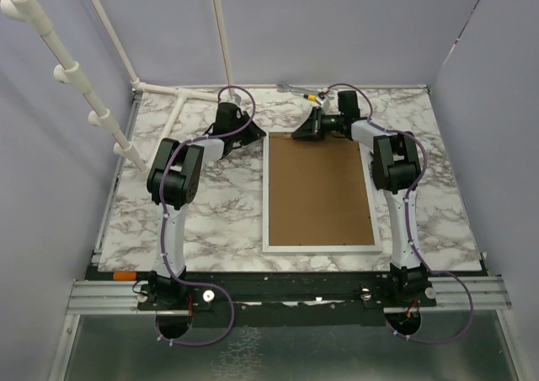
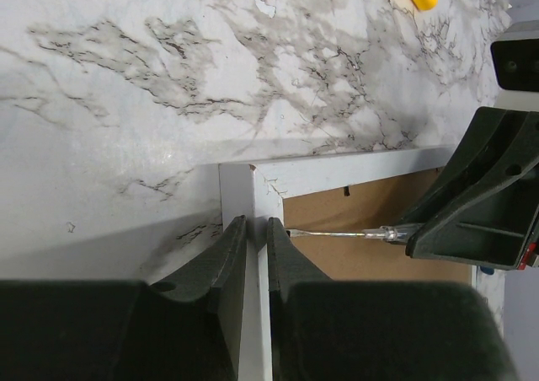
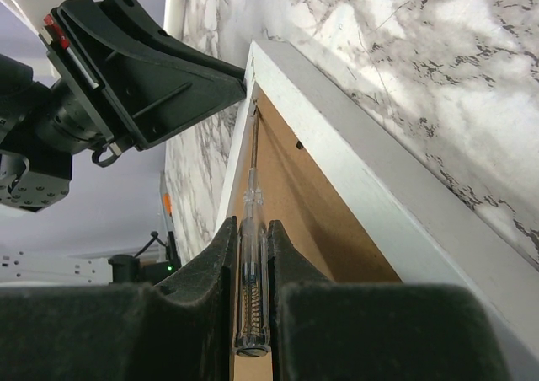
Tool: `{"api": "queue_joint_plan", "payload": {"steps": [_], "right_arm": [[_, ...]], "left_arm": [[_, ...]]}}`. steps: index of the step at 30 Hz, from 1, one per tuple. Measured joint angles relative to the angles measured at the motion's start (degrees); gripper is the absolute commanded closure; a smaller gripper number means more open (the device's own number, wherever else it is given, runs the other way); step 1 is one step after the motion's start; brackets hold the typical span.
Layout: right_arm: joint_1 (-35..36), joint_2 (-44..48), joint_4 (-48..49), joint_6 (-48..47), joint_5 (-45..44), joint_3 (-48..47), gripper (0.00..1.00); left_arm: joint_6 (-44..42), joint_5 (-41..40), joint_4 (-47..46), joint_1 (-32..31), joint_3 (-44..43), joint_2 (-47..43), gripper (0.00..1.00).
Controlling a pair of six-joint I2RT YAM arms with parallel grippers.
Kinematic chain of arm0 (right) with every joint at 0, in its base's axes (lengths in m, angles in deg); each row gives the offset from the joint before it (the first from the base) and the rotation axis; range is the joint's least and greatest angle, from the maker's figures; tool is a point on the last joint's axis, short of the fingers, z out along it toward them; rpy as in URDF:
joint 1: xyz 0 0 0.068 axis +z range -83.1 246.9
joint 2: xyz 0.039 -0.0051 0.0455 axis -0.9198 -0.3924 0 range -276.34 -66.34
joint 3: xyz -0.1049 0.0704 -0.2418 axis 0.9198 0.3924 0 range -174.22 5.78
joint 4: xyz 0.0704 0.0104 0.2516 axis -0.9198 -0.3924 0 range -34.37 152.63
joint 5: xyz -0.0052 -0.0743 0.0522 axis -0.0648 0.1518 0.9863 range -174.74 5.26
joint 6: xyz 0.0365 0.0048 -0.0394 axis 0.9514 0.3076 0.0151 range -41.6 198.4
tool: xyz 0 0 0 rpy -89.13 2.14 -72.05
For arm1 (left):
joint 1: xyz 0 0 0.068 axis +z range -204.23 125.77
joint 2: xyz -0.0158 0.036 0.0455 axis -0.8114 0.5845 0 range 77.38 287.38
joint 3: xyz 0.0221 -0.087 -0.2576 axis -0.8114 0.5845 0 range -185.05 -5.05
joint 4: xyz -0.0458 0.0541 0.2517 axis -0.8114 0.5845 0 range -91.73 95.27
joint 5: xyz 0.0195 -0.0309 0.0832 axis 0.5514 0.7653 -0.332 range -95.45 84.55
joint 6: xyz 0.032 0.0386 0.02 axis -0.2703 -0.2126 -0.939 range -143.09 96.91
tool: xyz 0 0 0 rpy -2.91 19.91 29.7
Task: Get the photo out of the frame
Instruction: Release the photo frame item from the photo frame.
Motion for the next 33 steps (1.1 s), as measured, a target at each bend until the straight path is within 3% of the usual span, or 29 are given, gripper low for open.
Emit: {"api": "queue_joint_plan", "payload": {"steps": [25,33], "right_arm": [[1.05,-0.04,0.26,1.42,-0.68,-0.33,0.99],[1.97,1.27,-7.63,-0.90,-4.24,-3.32,0.99]], "left_arm": [[0.02,-1.03,-0.96,-0.07,0.52,-0.02,0.86],[0.87,-1.62,-5.03,-0.07,3.19,-0.48,0.86]]}}
